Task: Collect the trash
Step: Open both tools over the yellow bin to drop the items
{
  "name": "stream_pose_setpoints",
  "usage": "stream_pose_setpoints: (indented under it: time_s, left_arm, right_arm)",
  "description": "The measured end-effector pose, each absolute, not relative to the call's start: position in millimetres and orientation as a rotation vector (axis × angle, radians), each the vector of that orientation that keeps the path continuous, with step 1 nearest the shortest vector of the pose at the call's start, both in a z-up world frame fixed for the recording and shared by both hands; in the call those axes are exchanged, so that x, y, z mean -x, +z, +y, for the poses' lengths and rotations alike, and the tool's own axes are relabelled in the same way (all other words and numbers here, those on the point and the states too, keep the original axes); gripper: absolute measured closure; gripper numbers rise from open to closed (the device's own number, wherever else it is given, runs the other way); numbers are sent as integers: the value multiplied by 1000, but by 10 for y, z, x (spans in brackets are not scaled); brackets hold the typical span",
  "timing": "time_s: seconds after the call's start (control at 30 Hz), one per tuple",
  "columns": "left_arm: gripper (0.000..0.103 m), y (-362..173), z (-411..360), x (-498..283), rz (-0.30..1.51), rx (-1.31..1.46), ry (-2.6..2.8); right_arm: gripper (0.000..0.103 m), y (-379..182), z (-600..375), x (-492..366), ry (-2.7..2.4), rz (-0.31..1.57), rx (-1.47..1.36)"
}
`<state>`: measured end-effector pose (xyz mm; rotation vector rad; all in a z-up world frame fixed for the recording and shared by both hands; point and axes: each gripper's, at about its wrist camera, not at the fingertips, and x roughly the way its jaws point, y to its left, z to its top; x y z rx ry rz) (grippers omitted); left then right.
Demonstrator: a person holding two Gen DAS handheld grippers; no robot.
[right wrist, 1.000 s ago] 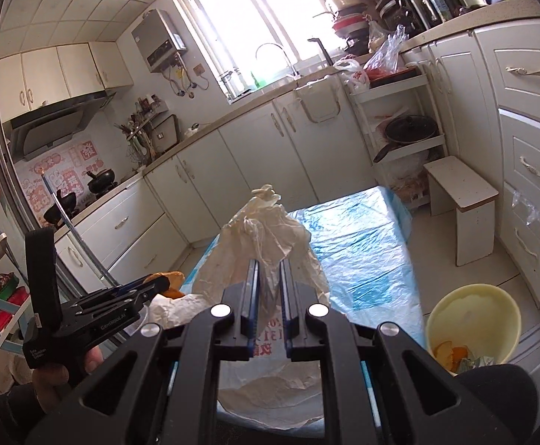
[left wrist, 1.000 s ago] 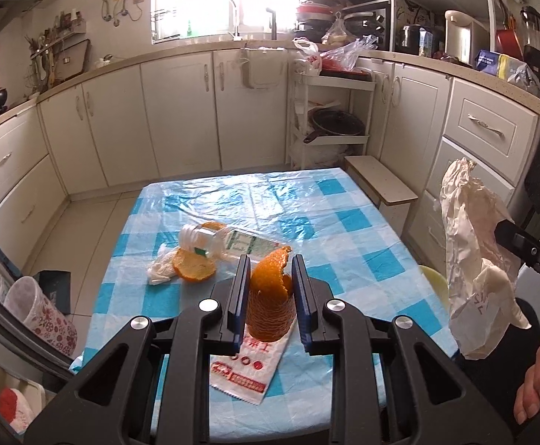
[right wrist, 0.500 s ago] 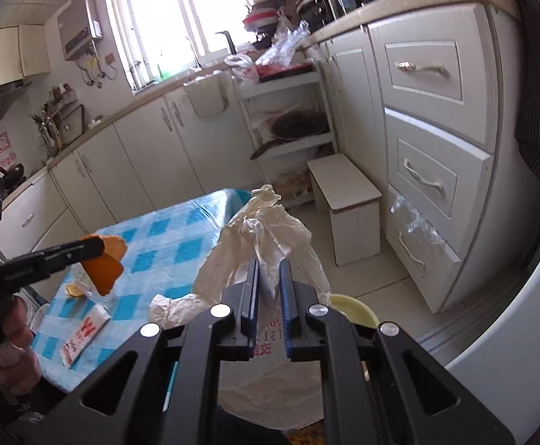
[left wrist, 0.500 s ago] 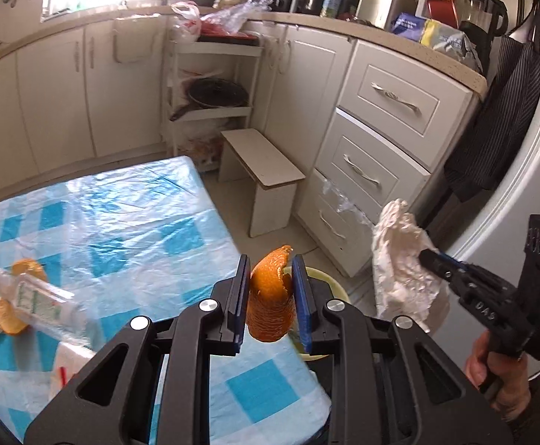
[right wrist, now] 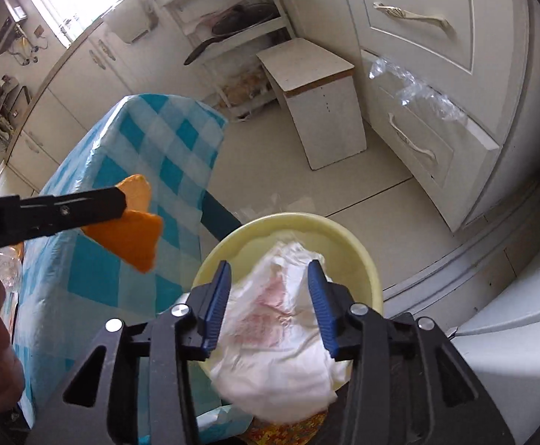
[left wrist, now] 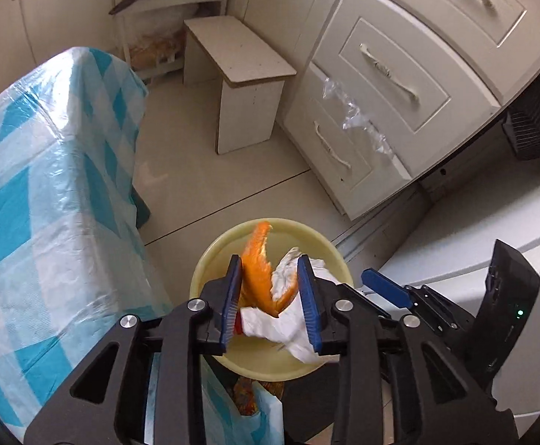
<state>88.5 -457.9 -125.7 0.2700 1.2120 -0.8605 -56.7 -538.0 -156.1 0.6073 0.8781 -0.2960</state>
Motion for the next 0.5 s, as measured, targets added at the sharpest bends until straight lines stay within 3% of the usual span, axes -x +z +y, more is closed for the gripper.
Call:
stream_pose_setpoints:
  time_s: [0.07, 0.13, 0.27, 0.5]
  left_arm:
    - [74, -1301, -4610, -907, 1232, -264, -860]
    - [62, -1253, -4598, -898, 1216, -268, -869]
    - [59, -1016, -4416, -854, 1162, -264, -868]
    - [41, -411, -3478, -672, 1013, -224, -805]
  right_arm:
    - [53, -1546, -5402, 627, -332, 859, -617]
    - [52, -1499, -5416, 681, -351, 841, -619]
    - [48, -1247, -5413, 816, -389, 787, -606]
    - [35, -310, -5064, 1084, -373, 587, -570]
